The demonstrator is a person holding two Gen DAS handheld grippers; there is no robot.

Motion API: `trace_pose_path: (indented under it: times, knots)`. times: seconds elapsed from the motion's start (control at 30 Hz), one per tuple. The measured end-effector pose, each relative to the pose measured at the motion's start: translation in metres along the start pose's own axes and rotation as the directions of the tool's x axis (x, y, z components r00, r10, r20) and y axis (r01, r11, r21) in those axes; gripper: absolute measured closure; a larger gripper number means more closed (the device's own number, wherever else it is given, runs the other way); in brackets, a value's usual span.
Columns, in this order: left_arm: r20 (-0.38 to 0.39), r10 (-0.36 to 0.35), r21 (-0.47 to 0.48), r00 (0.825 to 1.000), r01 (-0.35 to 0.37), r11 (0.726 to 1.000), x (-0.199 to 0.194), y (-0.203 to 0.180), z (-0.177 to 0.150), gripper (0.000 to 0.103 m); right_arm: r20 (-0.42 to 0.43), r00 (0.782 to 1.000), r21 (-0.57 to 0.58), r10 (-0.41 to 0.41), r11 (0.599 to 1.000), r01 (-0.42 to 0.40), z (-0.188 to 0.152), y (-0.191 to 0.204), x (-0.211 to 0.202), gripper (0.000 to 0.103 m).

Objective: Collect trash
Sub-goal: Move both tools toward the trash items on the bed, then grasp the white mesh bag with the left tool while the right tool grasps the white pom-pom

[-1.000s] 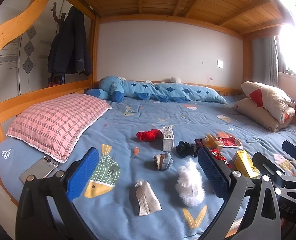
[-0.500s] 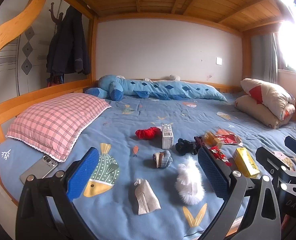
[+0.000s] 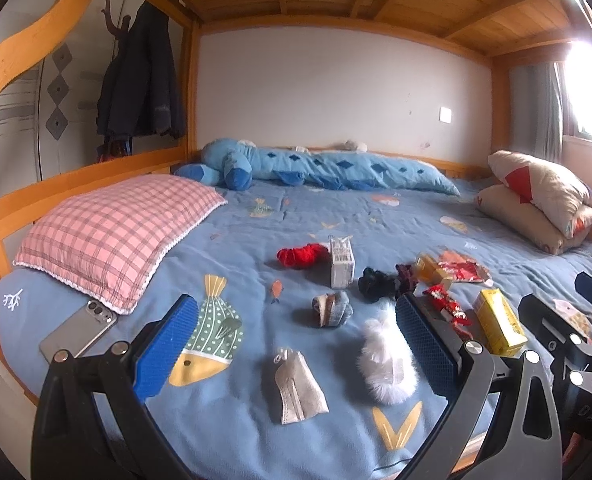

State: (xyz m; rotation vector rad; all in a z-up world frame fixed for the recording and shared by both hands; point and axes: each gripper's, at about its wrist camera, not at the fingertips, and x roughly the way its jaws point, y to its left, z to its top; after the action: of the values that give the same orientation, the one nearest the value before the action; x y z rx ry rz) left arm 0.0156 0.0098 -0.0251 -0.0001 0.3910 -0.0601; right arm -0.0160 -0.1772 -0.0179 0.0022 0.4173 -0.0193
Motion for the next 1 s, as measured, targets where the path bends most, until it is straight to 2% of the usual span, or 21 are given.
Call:
trace_pose_path:
  times: [0.3, 0.63, 0.77, 1.0]
  knots:
    - [-0.136, 0.004, 0.009, 0.991, -0.003, 1.0, 0.031, 0.002, -0.013, 0.004, -0.038, 0.999, -0.009, 0.017, 1.0, -0.017, -0.007, 0.006, 0.017, 0.008]
    - [-0.237, 0.024, -0.018, 0.971, -0.029, 0.999, 0.068, 0.012, -0.03, 0.004, -0.099, 0.994, -0.027, 0.042, 0.999, -0.045, -0.022, 0.013, 0.041, 0.008]
    - [-0.31, 0.042, -0.014, 0.95, -0.048, 0.999, 0.09, 0.014, -0.038, 0.004, -0.118, 0.992, -0.042, 0.037, 0.998, -0.043, -0.026, 0.014, 0.05, 0.008]
    - [-0.447, -0.005, -0.063, 0.895, -0.026, 0.998, 0.132, 0.016, -0.054, 0.004, -0.136, 0.99, -0.038, 0.043, 0.998, -0.048, -0.029, 0.008, 0.064, 0.008]
